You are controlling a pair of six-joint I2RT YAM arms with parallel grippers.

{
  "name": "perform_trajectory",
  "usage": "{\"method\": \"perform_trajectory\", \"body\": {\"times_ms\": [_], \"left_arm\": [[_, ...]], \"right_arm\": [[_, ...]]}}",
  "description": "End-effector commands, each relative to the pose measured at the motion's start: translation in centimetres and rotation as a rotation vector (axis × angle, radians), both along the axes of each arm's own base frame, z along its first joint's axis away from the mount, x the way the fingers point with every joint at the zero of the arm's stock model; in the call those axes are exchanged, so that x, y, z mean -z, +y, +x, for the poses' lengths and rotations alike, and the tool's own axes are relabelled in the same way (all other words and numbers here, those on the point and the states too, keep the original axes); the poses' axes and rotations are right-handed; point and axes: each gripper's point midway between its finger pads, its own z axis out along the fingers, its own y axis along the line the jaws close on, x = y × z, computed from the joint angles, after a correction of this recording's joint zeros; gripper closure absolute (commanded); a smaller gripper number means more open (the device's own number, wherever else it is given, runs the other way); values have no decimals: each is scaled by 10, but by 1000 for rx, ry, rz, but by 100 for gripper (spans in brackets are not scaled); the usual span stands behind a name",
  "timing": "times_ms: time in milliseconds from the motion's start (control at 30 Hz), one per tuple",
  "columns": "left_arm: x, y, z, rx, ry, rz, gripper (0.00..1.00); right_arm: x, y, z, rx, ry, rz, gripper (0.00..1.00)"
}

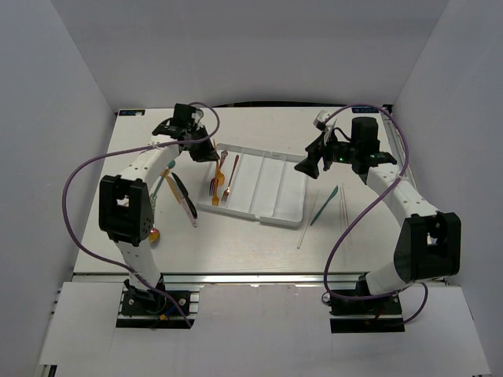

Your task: Sort the eating utensils into containers

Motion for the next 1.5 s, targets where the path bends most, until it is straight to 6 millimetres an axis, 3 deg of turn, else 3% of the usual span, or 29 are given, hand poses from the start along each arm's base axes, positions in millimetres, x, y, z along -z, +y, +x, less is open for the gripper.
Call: {"method": "perform_trajectory", "body": {"times_ms": [0,133,367,467,500,633,800,900,933,967,1000,1033,1067,1100,1300,1467], "left_arm": [[-11,-9,12,37,-69,70,100],[13,-15,10,84,-46,184,100],[38,-20,7,127,-27,281,100],[42,-23,6,141,-21,287,88],[44,-24,5,143,-16,287,78],[45,-26,2,145,-14,284,62],[40,-29,1,153,-24,272,56],[29,-29,1,151,-48,266,54],[21,-29,0,152,-66,264,53],[17,-28,-2,154,-74,263,52],[10,-27,-3,151,-89,260,50],[3,-24,-8,148,-100,259,48],[1,-21,-12,141,-103,262,45],[-3,-19,-16,136,-108,261,43],[-12,13,-65,64,-104,236,36],[-26,48,-95,-36,-134,214,28]], "right_arm": [[-23,1,2,-17,-57,10,11],[-23,-1,-1,-18,-70,-7,11],[-20,-5,-8,-14,-59,-26,11],[-18,-7,-10,-15,-56,-43,11],[-17,-8,-11,-20,-55,-50,11],[-10,-12,-21,-50,-45,-87,11],[-10,-14,-31,-114,-86,-109,11],[-7,-12,-47,-191,-98,-116,11],[-9,-9,-53,-297,-209,-130,11],[3,-11,-78,-376,-160,-145,11],[10,-12,-89,-449,-174,-159,11],[9,-13,-91,-580,-367,-214,11],[16,-15,-101,-652,-387,-238,11],[35,-25,-125,-736,-275,-267,11],[88,-61,-117,-913,-284,-518,11],[118,-74,-96,-948,-261,-618,16]]}}
